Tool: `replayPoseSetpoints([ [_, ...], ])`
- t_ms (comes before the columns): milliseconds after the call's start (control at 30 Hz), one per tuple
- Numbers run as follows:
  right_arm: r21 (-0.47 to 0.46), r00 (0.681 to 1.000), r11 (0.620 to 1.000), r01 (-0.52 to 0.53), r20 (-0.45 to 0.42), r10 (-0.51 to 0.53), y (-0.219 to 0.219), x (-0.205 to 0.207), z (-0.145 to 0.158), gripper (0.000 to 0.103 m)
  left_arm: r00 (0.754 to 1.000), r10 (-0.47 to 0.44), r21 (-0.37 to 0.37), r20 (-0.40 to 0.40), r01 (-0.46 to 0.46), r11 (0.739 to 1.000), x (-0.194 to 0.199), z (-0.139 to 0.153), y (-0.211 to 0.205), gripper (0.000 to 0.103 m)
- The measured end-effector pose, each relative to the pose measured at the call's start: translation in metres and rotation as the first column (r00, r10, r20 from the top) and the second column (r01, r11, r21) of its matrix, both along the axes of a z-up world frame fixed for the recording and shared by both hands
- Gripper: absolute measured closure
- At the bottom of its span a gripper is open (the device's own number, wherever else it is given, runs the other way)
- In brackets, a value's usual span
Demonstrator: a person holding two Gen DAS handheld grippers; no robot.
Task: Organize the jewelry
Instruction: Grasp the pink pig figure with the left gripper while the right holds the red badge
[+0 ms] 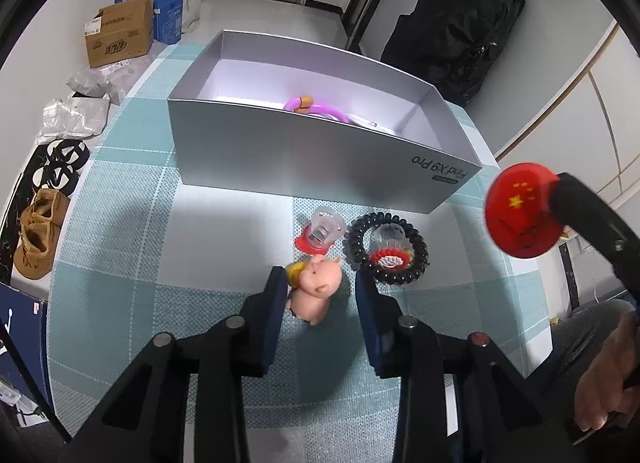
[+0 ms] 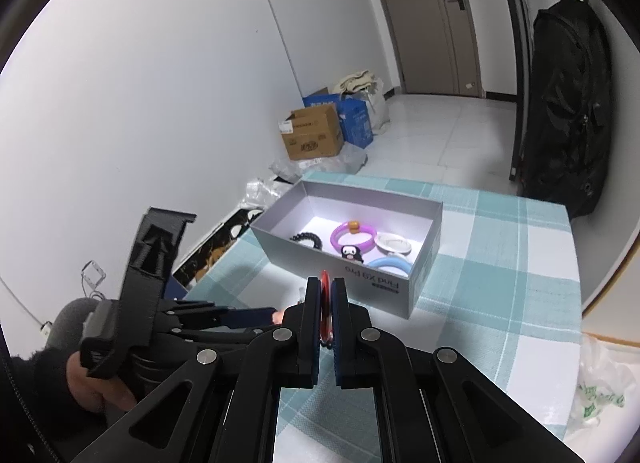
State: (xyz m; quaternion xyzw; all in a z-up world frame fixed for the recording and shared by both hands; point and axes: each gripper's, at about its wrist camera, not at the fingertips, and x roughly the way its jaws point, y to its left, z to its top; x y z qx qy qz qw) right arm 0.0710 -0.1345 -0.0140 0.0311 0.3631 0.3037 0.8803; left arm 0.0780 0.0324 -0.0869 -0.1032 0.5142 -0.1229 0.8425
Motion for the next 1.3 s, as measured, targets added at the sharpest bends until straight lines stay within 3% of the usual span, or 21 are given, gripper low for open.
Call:
replayPoseSetpoints([
  [33, 0.003, 1.000, 1.000, 0.002, 0.002, -0.002, -0.001, 0.000, 0.001, 0.099, 1.000, 0.003, 0.008, 0.001, -0.003, 1.000, 0.001, 0.000, -0.001, 0.081],
  [400, 0.031, 1.000, 0.999, 0.010, 0.020, -0.011, -0.005, -0.001, 0.009, 0.099, 1.000, 0.003, -0.012, -0.008, -0.003, 1.000, 0.001, 0.004, 0.000, 0.082],
  [500, 0.043, 1.000, 0.999, 0.013, 0.014, -0.014, -0.005, 0.001, 0.010, 0.099, 1.000, 0.005, -0.020, 0.021, -0.005, 1.000, -0.002, 0.013, 0.000, 0.086],
  [767, 0.059, 1.000, 0.998, 0.014, 0.011, -0.015, -0.003, 0.004, 0.008, 0.099, 0.996, -0.003, -0.037, 0.085, 0.006, 0.999, -0.008, 0.026, -0.006, 0.086],
  [867, 0.071, 1.000, 0.997, 0.020, 0.016, -0.021, -0.003, 0.006, 0.009, 0.099, 0.996, 0.014, -0.071, 0.093, -0.007, 0.997, -0.008, 0.031, 0.001, 0.086],
  [1067, 0.099, 0.999, 0.995, 0.019, 0.031, -0.022, -0.004, 0.013, 0.019, 0.099, 0.982, 0.050, -0.111, 0.181, -0.030, 0.993, -0.010, 0.055, 0.006, 0.086],
  [1300, 0.109, 0.999, 0.994, 0.010, 0.040, -0.015, -0.001, 0.030, 0.026, 0.099, 0.971, 0.044, -0.110, 0.236, -0.018, 0.994, 0.011, 0.068, 0.003, 0.086],
])
